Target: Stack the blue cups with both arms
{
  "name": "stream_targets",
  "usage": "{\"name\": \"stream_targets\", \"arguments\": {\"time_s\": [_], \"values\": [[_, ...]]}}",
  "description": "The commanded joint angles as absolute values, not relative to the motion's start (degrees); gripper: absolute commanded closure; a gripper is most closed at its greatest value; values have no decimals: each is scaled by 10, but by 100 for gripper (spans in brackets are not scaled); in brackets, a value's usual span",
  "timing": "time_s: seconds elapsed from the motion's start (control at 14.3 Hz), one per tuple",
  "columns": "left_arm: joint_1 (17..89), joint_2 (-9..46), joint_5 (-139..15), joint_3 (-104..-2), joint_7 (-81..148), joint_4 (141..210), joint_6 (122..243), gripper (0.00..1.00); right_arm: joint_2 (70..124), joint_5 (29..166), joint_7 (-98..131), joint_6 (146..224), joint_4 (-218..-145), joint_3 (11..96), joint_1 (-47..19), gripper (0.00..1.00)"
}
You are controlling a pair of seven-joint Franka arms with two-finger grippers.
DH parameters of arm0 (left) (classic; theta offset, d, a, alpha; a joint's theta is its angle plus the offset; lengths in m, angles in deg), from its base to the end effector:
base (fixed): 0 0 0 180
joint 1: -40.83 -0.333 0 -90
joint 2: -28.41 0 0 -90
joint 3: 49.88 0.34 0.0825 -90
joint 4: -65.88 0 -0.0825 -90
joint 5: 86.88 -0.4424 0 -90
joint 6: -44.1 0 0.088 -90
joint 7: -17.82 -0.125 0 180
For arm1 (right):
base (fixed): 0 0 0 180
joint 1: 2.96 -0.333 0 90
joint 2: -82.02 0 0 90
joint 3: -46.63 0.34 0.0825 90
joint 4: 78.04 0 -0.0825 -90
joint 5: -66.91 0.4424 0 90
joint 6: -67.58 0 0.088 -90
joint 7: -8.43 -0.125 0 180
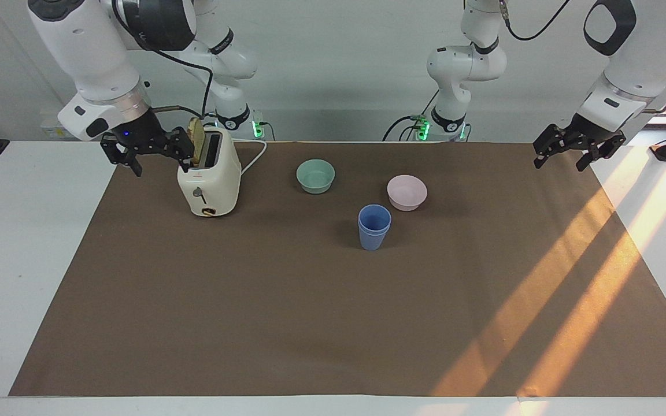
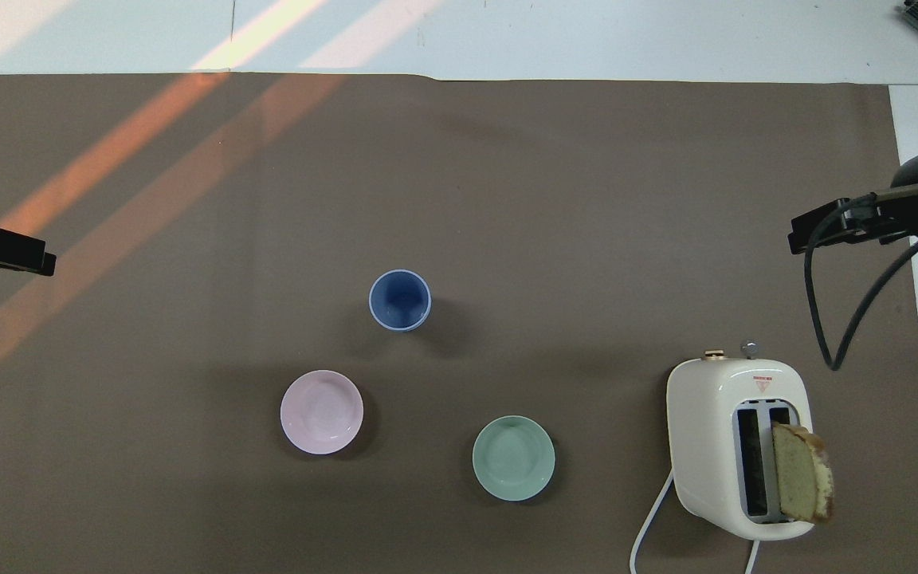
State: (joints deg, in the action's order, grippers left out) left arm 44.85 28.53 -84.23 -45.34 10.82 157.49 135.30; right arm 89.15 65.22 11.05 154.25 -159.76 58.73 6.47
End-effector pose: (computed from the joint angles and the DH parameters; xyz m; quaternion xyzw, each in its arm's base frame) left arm 0.6136 -0.0001 0.6188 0.9982 -0.0560 -0.0010 0.0233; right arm 0.6470 0.0177 0.6249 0.9988 0.0450 -0.0177 0.0017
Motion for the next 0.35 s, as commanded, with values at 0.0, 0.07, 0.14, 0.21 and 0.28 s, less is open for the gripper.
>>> {"name": "stream_targets", "arguments": {"time_s": [0.0,0.07,0.14,0.21,0.28], "values": [[445,279,-834,-453,107,1561,1338,0,874,648,123,1554,-1621,593,75,0],[446,279,-834,-453,108,1561,1338,0,874,648,123,1554,-1621,593,75,0],[446,279,-834,-453,108,1561,1338,0,874,648,123,1554,-1621,593,76,0],[446,279,-834,-453,109,1561,1338,0,874,649,123,1555,-1621,593,75,0],[446,279,-834,-453,109,1561,1338,0,873,649,123,1554,-1622,593,73,0]]}}
